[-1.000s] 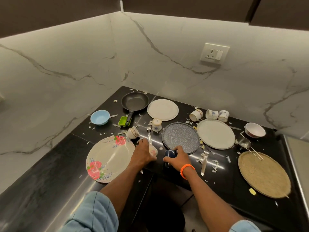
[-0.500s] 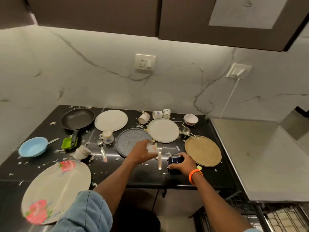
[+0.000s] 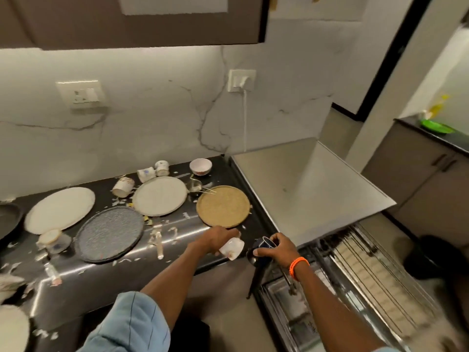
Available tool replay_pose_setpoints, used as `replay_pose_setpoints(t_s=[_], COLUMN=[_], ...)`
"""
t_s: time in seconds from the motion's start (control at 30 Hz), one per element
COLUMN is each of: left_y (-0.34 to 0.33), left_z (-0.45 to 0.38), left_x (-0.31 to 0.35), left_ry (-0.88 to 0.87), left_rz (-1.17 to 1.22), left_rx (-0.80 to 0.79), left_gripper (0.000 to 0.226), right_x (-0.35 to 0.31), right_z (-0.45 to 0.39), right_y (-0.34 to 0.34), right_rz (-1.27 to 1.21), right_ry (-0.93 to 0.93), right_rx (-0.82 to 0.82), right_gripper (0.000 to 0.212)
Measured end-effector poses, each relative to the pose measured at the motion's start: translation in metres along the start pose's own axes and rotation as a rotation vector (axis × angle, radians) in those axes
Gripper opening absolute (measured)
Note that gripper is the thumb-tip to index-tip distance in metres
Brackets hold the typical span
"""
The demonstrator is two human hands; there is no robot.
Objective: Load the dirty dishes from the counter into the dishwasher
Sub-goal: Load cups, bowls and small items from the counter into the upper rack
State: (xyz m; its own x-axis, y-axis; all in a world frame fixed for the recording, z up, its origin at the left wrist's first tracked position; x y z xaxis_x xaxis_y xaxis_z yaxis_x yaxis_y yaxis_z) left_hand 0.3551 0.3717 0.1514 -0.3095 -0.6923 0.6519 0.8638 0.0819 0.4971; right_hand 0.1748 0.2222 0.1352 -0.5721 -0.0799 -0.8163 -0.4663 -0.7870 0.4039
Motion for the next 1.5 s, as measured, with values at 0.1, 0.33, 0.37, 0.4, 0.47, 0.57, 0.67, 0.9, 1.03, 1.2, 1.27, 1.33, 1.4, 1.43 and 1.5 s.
replay_pose_setpoints(t_s=[0.1,0.33,0.37,0.4,0.47,0.57,0.67,0.9,1.03,1.2,1.27,1.33,1.4,1.43,1.5], left_y=[-0.048,-0.158,-0.172,-0.187,-0.212,-0.246,-0.273,-0.301,-0.304,-0.309,-0.31,-0.312,-0.317,-0.32,-0.328], left_z=[-0.027,-0.081,-0.087,-0.092,-0.098,-0.114,-0.137,-0.192,-0.225,-0.262,-0.273,-0.283,-0.292,-0.296,-0.306], left_x=[0.032,0.105,0.113,0.121,0.136,0.156,0.169,0.172,0.158,0.131,0.12,0.11,0.103,0.101,0.093], left_ry=[0.045,0.023,0.016,0.012,-0.005,-0.058,-0.108,-0.117,-0.128,-0.034,0.006,0.043,0.059,0.055,0.062], left_rz=[-0.029,-0.245,-0.252,-0.244,-0.227,-0.323,-0.44,-0.526,-0.537,-0.427,-0.379,-0.357,-0.355,-0.362,-0.351], left_rx=[-0.08,-0.211,-0.231,-0.254,-0.296,-0.336,-0.373,-0.37,-0.396,-0.401,-0.383,-0.35,-0.31,-0.296,-0.297], left_gripper=[0.038,0.061,0.065,0.068,0.071,0.076,0.078,0.074,0.078,0.073,0.073,0.076,0.074,0.073,0.075], right_x=[0.044,0.158,0.172,0.185,0.21,0.244,0.257,0.284,0.284,0.28,0.283,0.288,0.295,0.299,0.308], right_z=[0.016,0.061,0.067,0.073,0.084,0.092,0.094,0.063,0.022,-0.026,-0.042,-0.057,-0.069,-0.075,-0.085], right_y=[0.046,0.13,0.138,0.147,0.162,0.175,0.183,0.178,0.17,0.154,0.147,0.14,0.134,0.132,0.126], right_rz=[-0.106,-0.262,-0.282,-0.297,-0.303,-0.319,-0.301,-0.227,-0.181,-0.132,-0.123,-0.105,-0.077,-0.06,-0.028], right_ry=[-0.068,-0.264,-0.292,-0.316,-0.358,-0.415,-0.439,-0.526,-0.533,-0.514,-0.514,-0.514,-0.511,-0.509,-0.516], right_rx=[0.063,0.188,0.203,0.232,0.305,0.382,0.42,0.433,0.422,0.405,0.385,0.357,0.334,0.323,0.296], right_gripper=[0.072,0.079,0.077,0.076,0.074,0.079,0.064,0.07,0.067,0.068,0.068,0.068,0.067,0.068,0.071])
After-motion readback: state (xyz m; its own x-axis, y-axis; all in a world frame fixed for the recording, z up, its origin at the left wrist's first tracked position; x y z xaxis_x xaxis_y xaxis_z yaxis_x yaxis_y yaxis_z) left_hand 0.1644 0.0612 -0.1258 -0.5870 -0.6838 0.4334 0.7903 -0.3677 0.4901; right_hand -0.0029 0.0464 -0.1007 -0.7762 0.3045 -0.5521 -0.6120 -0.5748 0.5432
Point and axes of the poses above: each hand's wrist, its own z-axis away from the middle knuckle, its own y-axis out of the back of the hand, x = y × z, the point moved 9 cm from there along -z, towards the middle knuckle, and after that the axes turned 6 degrees about -x, right-handed, at the moved point
